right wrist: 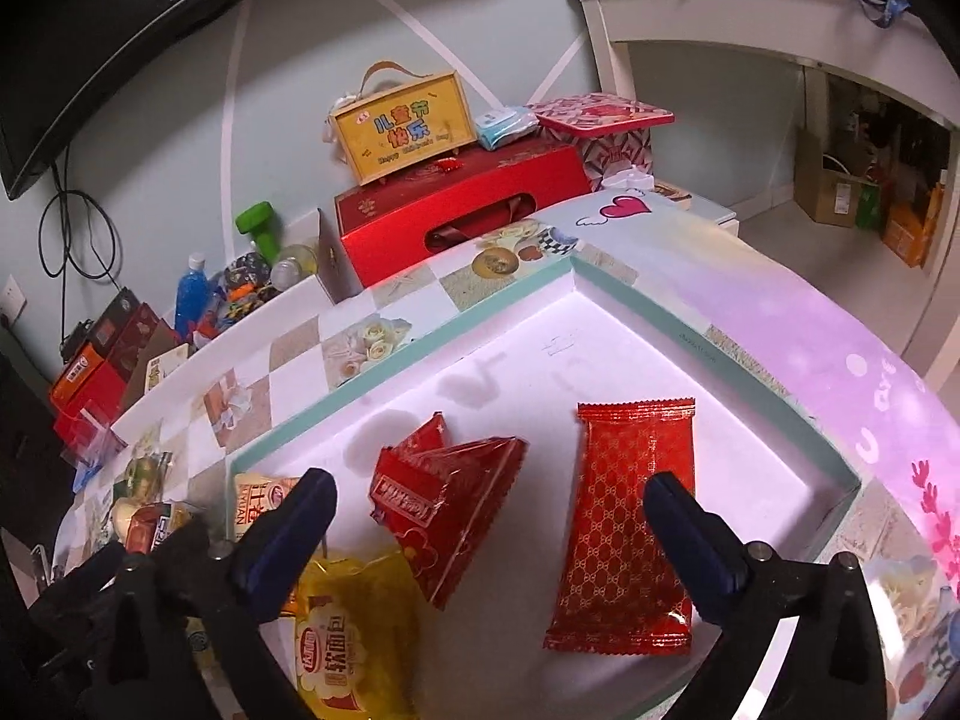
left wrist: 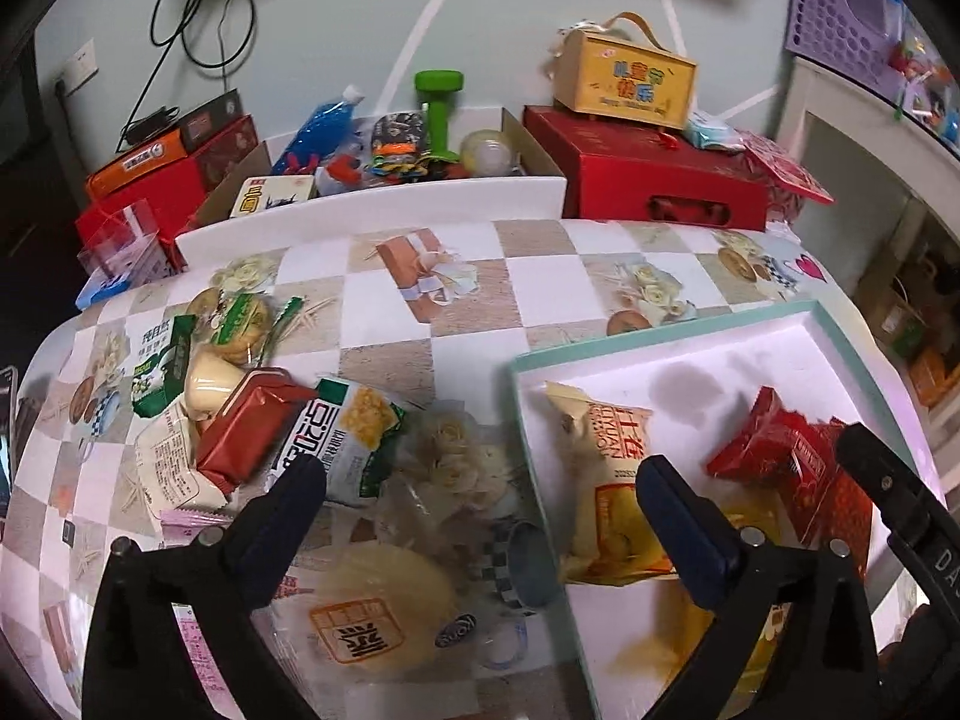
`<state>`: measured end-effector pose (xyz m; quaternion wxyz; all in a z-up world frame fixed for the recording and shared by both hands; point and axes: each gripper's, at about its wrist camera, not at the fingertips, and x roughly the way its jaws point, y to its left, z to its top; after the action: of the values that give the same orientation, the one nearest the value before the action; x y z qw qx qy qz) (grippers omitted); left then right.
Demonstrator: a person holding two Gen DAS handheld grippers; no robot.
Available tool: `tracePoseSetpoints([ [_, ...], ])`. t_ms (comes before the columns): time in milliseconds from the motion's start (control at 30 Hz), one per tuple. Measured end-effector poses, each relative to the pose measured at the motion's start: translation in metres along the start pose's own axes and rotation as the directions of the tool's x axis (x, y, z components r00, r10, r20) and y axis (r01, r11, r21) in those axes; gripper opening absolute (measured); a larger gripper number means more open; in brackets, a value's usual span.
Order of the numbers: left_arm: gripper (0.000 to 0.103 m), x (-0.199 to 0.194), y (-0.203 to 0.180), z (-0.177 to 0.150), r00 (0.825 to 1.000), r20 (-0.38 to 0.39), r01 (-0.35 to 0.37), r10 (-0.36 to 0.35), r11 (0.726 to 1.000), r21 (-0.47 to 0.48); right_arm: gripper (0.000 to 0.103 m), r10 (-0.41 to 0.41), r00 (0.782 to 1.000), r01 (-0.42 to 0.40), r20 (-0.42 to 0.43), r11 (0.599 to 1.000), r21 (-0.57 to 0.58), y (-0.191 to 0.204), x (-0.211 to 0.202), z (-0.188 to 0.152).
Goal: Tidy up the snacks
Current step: 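Move both open tools away from the tray back toward the snack pile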
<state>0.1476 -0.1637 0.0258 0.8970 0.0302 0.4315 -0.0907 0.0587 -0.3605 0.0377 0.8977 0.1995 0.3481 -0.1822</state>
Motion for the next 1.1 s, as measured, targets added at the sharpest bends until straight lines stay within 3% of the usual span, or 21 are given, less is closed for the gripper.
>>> tracePoseSetpoints([
  [367, 0.103, -0.007, -0.004, 0.0, 0.999, 0.042, -0.018, 0.017, 1.0, 0.023, 0.103, -0.033, 0.999, 0.033, -0.036, 0.999, 0.008, -0.005, 0.005, -0.002],
  [567, 0.103, -0.014, -0.01, -0.005, 0.995, 0.056, -0.083, 0.08, 0.995, 0.057, 0.103, -0.017, 0.999, 0.017, -0.036, 1.0, -0.005, 0.001, 0.001, -0.002],
  [767, 0.103, -0.026, -0.002, -0.011, 0.996, 0.067, -0.057, 0.057, 0.998, -0.001, 0.103, -0.063, 0.998, 0.062, -0.017, 0.997, -0.048, 0.01, -0.004, -0.002],
  [933, 0.103, -0.031, 0.008, -0.016, 0.992, 0.061, -0.109, 0.11, 0.994, -0.027, 0.103, -0.065, 0.998, 0.064, -0.01, 0.996, -0.061, 0.015, -0.007, -0.005],
  [1100, 0.103, -0.033, 0.024, -0.022, 0.993, 0.03, -0.113, 0.114, 0.992, -0.052, 0.103, -0.06, 0.998, 0.06, 0.004, 0.996, -0.072, 0.021, -0.011, -0.007],
])
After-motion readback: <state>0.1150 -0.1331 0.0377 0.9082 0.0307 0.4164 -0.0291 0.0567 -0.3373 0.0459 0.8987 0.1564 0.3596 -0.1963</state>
